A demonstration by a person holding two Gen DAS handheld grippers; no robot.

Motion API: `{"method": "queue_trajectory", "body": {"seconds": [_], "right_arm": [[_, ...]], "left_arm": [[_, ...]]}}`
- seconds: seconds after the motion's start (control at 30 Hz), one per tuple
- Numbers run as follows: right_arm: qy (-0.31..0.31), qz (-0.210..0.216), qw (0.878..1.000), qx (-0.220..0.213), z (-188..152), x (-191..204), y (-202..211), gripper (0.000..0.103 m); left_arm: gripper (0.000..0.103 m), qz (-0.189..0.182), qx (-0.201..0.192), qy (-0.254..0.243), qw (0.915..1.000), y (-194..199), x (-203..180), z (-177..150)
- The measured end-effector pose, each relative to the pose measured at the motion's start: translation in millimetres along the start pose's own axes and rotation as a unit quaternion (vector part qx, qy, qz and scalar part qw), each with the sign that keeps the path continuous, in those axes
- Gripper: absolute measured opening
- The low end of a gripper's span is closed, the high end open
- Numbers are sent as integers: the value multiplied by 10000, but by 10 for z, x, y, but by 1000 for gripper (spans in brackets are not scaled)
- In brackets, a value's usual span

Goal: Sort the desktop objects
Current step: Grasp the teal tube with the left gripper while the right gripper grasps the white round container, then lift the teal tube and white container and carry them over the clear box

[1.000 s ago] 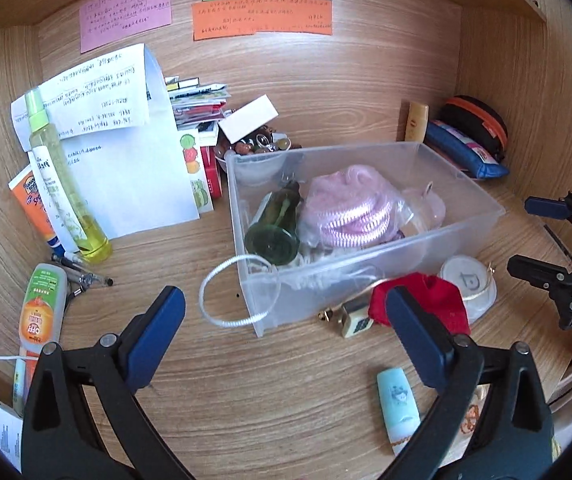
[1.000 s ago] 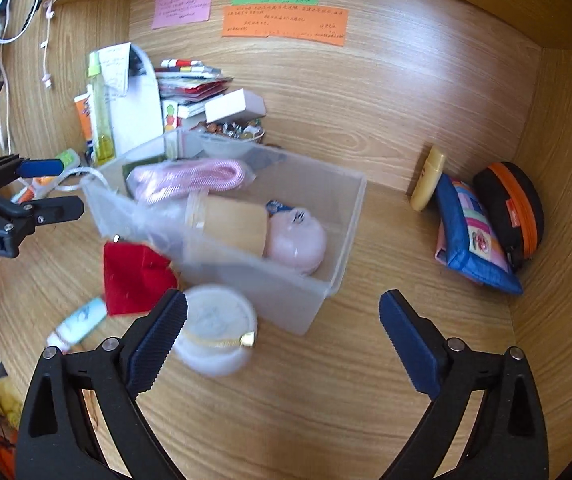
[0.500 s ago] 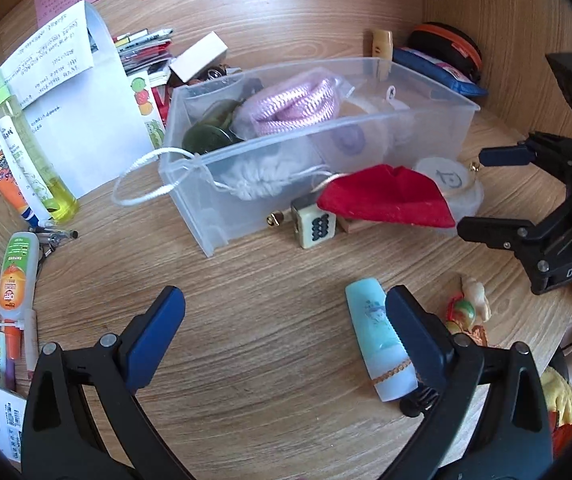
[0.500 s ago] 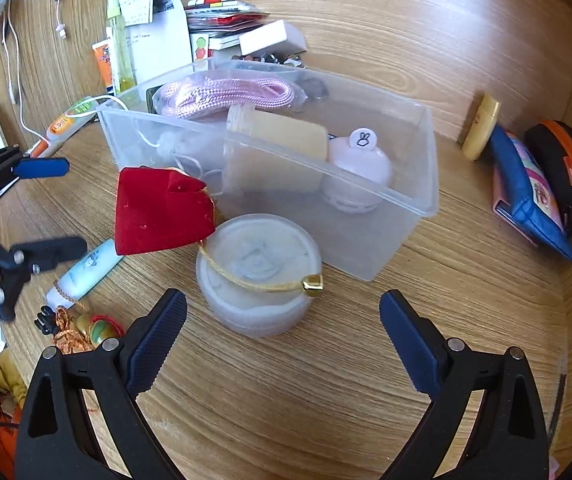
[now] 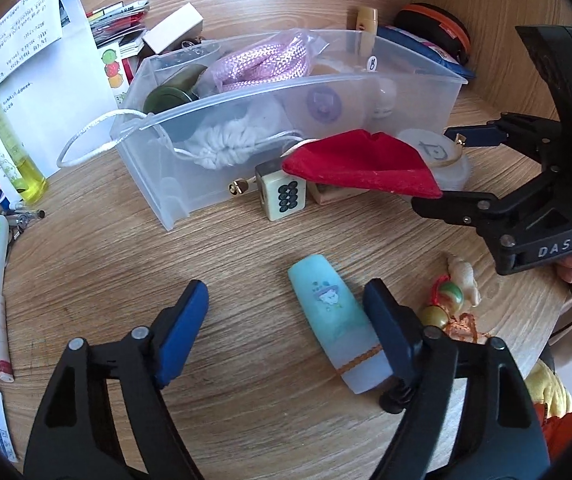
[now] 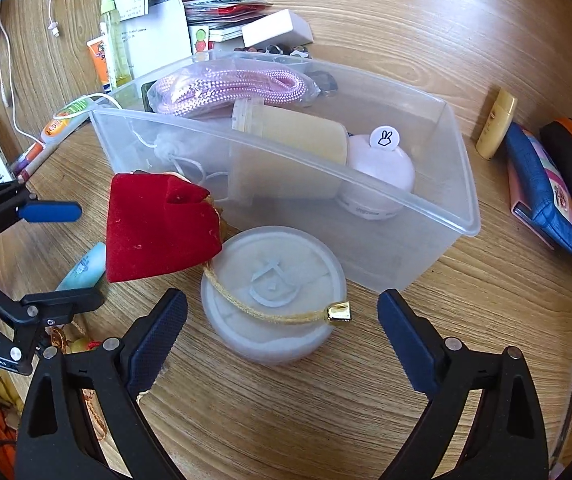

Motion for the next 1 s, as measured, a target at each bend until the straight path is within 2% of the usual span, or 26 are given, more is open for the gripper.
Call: {"method": "queue_trajectory", "body": {"seconds": [0.07,0.1,0.13,0.17,0.3,0.43,0.53,0.77,0.93,1.0], "right_arm": [[-97,55,9999,76,-2,-14,-41,77],[-154,96,9998,129,-11,-20,-65,74],[-195,151,9996,150,-14,-17,-76,74],[-206,169,9996,117,-6,-16,-69,72],[-192,256,9995,72,9,18,-66,62],[-295,242,9993,41,9,-13,-47,62],[-391,209,9990,-41,15,-82,-8,62],[-624,44,9979,-196,-60,-270,166,62],[-816,-43,9959,-377,-57,-423,346,62],[-888,-90,9950,-454,-34,-480,414,62]], "left_arm": [[70,-46,-25,5,10000,17,-21,-9],[64,11,-69,-5,10000,29,-23,-7],[57,110,-123,-30,9999,46,-17,-5],[56,148,-151,-95,9997,58,-24,-6],[45,41,-140,-32,9999,76,-20,-23],[31,57,-143,39,9999,80,26,-16],[26,96,-181,50,9998,77,62,-7],[25,159,-234,219,9994,51,148,27],[25,52,-293,465,9985,68,176,69],[25,193,-388,611,9972,100,207,102]]}}
Point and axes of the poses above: each gripper's, at about its wrist camera, not at the fingertips, and y roughly against the way its jaws point, x to its left, z to its top, the point moved 9 cm from there along -y, roughly the way its jaws point, and after that the axes turned 6 degrees about -x, right-handed, at the moved point
